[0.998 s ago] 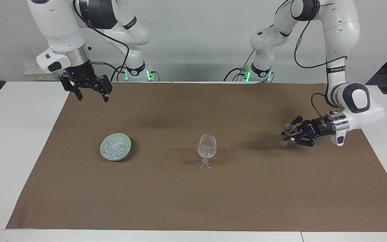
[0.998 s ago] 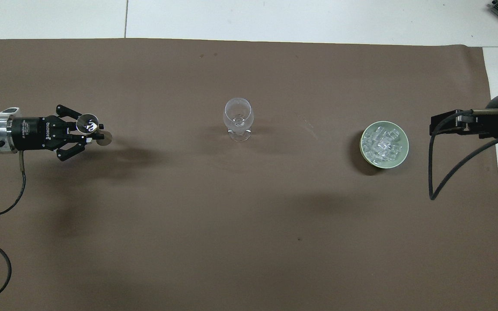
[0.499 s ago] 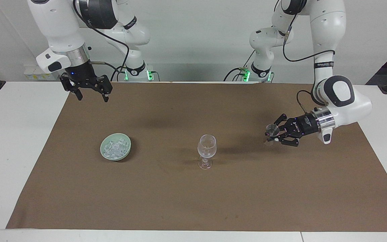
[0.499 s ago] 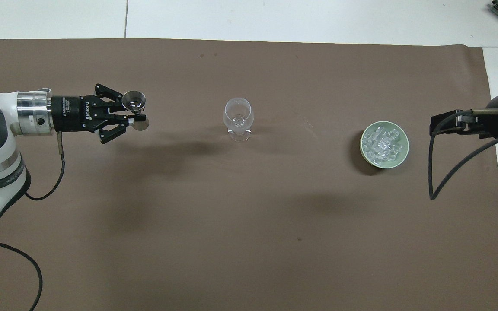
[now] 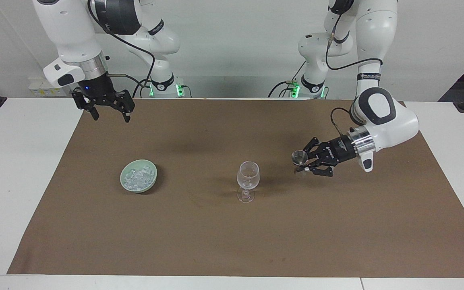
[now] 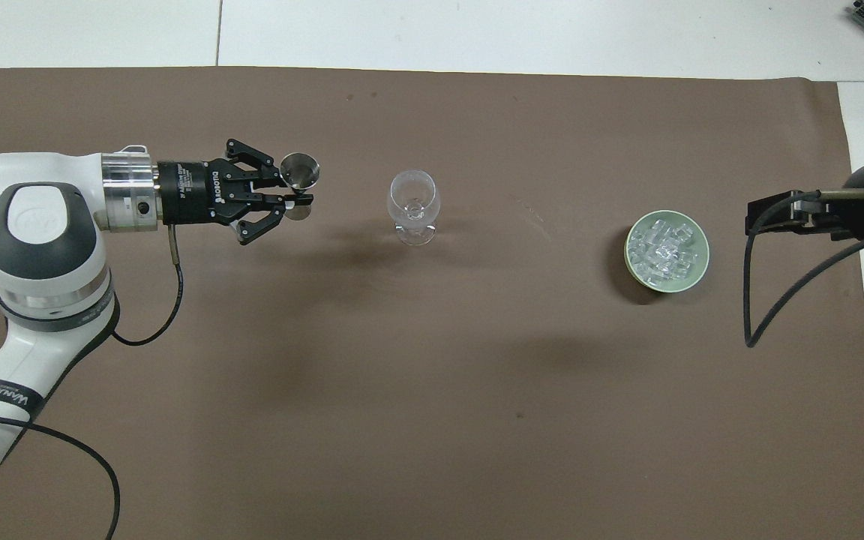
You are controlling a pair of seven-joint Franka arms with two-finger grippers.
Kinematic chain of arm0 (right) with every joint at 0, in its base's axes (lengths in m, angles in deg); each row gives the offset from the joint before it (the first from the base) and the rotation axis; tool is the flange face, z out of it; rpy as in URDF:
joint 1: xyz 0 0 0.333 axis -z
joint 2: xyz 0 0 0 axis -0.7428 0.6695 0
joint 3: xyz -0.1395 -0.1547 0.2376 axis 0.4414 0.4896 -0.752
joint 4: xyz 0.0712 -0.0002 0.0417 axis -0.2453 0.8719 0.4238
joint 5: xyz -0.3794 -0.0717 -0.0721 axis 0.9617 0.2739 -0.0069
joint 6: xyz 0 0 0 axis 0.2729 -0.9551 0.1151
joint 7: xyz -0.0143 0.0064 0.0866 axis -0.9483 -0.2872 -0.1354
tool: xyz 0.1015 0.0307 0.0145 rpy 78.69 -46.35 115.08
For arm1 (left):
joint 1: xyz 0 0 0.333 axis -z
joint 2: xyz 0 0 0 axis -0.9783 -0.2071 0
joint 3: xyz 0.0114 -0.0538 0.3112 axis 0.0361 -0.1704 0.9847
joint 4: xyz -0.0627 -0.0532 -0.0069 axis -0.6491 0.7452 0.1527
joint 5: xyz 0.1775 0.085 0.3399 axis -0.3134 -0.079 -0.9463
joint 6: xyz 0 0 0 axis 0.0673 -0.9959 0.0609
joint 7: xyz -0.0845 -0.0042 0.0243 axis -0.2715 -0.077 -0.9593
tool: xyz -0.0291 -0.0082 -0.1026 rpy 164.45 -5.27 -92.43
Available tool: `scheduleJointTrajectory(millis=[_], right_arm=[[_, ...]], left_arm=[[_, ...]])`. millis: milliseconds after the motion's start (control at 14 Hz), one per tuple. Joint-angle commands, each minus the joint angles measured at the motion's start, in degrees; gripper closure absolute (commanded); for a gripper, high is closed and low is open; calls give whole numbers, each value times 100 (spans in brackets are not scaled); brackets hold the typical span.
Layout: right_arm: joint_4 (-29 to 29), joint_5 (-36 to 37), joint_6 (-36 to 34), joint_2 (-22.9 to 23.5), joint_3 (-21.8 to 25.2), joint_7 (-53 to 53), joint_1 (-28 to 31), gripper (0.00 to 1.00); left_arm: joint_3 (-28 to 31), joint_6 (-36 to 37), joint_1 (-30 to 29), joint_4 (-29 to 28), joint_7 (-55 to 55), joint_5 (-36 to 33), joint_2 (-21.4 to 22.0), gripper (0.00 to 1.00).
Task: Pour wine and add ice with both arms
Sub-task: 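Lift the cup with the left gripper toward the wine glass, then tilt the held cup over the clear wine glass with the left gripper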
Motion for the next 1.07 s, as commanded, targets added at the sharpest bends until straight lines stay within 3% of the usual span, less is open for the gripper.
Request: scheduleJointTrajectory(millis=[0,642,998], right_arm=[[-18,-93,-9,12,4,120,33,0],[-18,-93,-9,12,4,120,33,0],[-18,-93,-9,12,4,120,33,0]], left_arm=[[77,-460,394,-83,-113,124,150,100],[85,-1198,982,92,-421,-7,158,100],[85,-1710,1317,119,-447,-647,150,100]])
